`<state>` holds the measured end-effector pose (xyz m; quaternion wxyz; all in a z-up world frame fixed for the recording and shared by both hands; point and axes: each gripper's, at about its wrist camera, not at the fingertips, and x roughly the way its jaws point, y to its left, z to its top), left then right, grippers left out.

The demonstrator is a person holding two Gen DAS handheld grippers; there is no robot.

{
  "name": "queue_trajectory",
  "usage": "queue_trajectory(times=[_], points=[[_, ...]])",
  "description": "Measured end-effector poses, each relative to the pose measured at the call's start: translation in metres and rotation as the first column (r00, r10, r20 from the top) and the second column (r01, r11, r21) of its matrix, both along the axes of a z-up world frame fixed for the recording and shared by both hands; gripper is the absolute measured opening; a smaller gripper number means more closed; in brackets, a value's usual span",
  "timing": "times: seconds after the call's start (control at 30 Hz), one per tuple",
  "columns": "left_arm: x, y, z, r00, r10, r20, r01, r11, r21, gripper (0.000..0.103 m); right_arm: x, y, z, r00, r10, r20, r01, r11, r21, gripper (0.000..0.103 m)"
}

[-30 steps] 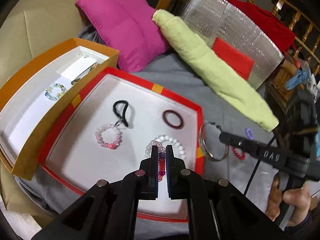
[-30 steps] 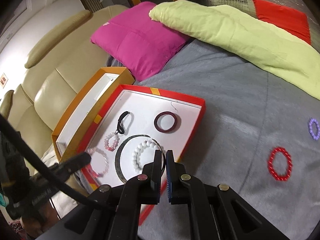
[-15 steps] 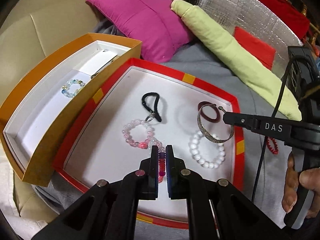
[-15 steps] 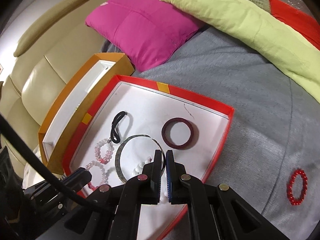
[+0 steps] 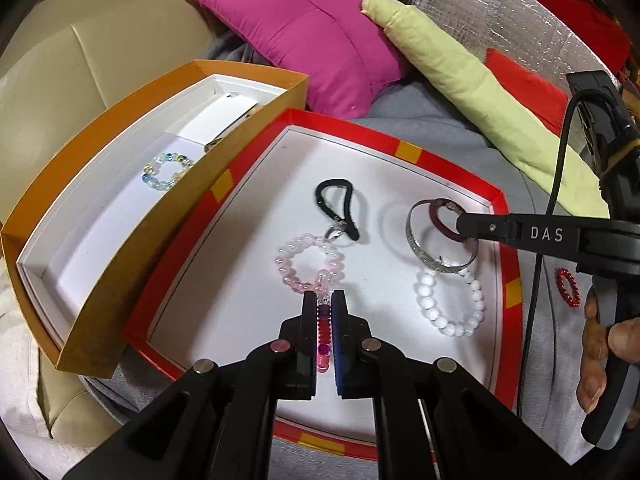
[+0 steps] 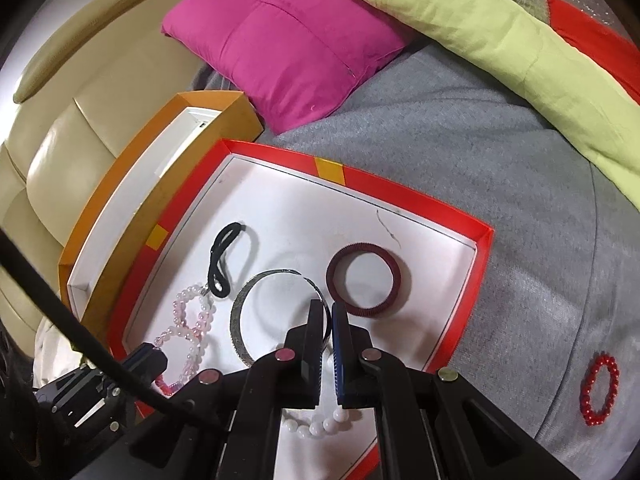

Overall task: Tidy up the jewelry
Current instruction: 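Lower the bangle into the tray and open the right gripper while the left releases the pink bracelet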

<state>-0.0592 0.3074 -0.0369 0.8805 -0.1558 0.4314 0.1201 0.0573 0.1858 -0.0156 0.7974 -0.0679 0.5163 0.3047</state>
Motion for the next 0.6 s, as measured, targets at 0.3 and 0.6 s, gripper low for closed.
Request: queue_trajectory(times=[0.3, 0.6], points=[[0.001, 0.007, -0.007, 0.999, 0.023, -0.040, -0.022, 1.000, 0.017, 0.007, 0.005, 0.020, -0.005, 1.000, 0.011, 0.012, -0.010, 0.999, -0.032, 0.005], [0.000, 0.006, -0.019, 0.997, -0.008, -0.080, 0.007, 1.000, -0.017, 0.007, 0.008, 0.029, -0.013, 1.000, 0.014, 0.009, -0.014, 0.999, -0.051, 0.005]])
